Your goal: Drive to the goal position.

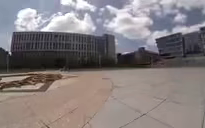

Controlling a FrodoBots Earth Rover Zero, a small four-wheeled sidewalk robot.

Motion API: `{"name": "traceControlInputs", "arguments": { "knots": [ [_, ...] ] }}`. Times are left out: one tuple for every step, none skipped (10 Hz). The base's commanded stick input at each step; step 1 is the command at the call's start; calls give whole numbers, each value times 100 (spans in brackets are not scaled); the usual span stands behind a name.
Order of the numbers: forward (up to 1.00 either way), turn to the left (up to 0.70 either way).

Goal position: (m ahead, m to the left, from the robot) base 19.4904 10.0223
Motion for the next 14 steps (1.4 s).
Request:
{"name": "traceControlInputs", "arguments": {
  "knots": [
    [70,23],
    [70,35],
    [70,34],
    [70,25],
    [70,0],
    [70,0],
    [70,0],
    [70,0],
    [70,0],
    [70,0],
    [70,0],
    [70,0],
    [70,0],
    [70,0]
  ]
}}
